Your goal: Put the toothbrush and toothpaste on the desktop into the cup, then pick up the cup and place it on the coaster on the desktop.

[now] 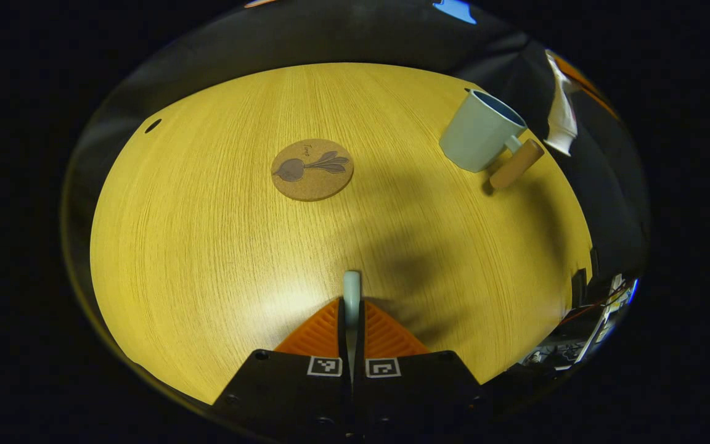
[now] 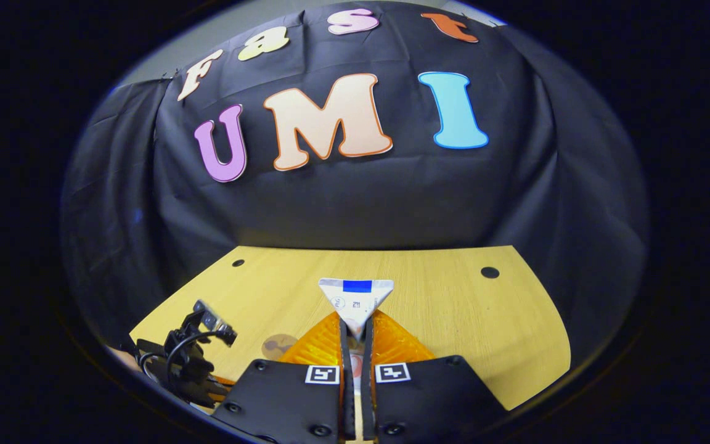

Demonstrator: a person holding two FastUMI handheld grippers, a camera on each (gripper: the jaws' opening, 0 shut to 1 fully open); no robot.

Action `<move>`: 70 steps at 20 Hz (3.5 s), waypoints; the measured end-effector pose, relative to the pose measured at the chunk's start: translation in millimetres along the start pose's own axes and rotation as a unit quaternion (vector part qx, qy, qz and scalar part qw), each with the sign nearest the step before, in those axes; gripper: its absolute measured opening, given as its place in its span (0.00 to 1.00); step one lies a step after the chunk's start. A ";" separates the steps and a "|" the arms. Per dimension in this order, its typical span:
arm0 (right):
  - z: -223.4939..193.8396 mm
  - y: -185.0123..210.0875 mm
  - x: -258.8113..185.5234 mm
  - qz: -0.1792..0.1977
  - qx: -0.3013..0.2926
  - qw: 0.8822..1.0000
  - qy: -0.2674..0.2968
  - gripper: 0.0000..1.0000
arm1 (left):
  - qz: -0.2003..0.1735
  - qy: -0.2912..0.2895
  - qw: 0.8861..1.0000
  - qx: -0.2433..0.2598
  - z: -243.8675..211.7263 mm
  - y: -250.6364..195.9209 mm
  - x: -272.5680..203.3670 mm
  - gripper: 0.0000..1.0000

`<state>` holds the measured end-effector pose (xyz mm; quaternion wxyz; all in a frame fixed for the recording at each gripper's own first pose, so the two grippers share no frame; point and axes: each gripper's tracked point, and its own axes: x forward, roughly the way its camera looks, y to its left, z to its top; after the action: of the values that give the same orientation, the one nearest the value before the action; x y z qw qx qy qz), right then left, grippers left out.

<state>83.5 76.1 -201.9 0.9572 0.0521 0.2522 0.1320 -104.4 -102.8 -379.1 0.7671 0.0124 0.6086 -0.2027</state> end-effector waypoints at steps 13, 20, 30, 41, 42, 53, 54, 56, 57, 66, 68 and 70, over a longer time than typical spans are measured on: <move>-9.7 -24.1 65.8 -0.040 0.014 0.999 -0.032 0.07 | -0.002 -0.007 1.000 -0.010 1.1 0.5 -1.3 0.00; -64.4 -28.4 81.2 -0.050 0.035 0.998 0.016 0.07 | -0.009 -0.007 1.000 -0.015 1.1 0.7 -1.1 0.00; -90.6 -21.7 73.5 -0.042 0.017 0.997 0.059 0.25 | -0.017 -0.023 0.999 -0.017 2.2 0.1 -2.2 0.00; -66.6 -42.3 0.2 -0.053 0.017 0.998 0.015 0.89 | 0.003 -0.041 0.999 -0.009 1.5 6.1 -8.5 0.00; -68.3 -45.9 -5.2 -0.056 0.022 0.998 0.015 0.89 | 0.004 -0.048 0.999 -0.008 2.6 6.5 -11.6 0.00; -86.1 -65.0 -44.9 -0.072 0.055 0.995 0.032 0.89 | -0.025 -0.174 0.984 0.022 72.2 -25.1 -64.3 0.00; -87.0 -65.9 -47.6 -0.072 0.056 0.995 0.033 0.89 | -0.037 -0.187 0.981 0.023 81.4 -34.2 -71.2 0.00; -90.8 -66.8 -53.8 -0.072 0.054 0.995 0.036 0.89 | -0.049 -0.215 0.975 0.024 101.7 -47.1 -82.1 0.00; -94.1 -66.6 -56.2 -0.071 0.054 0.995 0.040 0.89 | -0.053 -0.230 0.971 0.027 111.8 -51.9 -87.3 0.00; -119.4 -70.4 -83.3 -0.067 0.047 0.995 0.064 0.89 | -0.101 -0.335 0.936 0.026 191.5 -96.2 -123.7 0.00; -125.3 -74.1 -89.3 -0.068 0.048 0.994 0.071 0.89 | -0.109 -0.359 0.926 0.028 212.0 -104.1 -133.7 0.00; -130.3 -78.4 -95.3 -0.071 0.049 0.993 0.075 0.89 | -0.117 -0.371 0.921 0.028 227.4 -111.8 -136.5 0.00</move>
<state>-43.3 -21.4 -283.2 0.9389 0.0711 0.3324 0.0547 46.1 -225.4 -166.6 0.9080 -0.1137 0.2721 -0.2975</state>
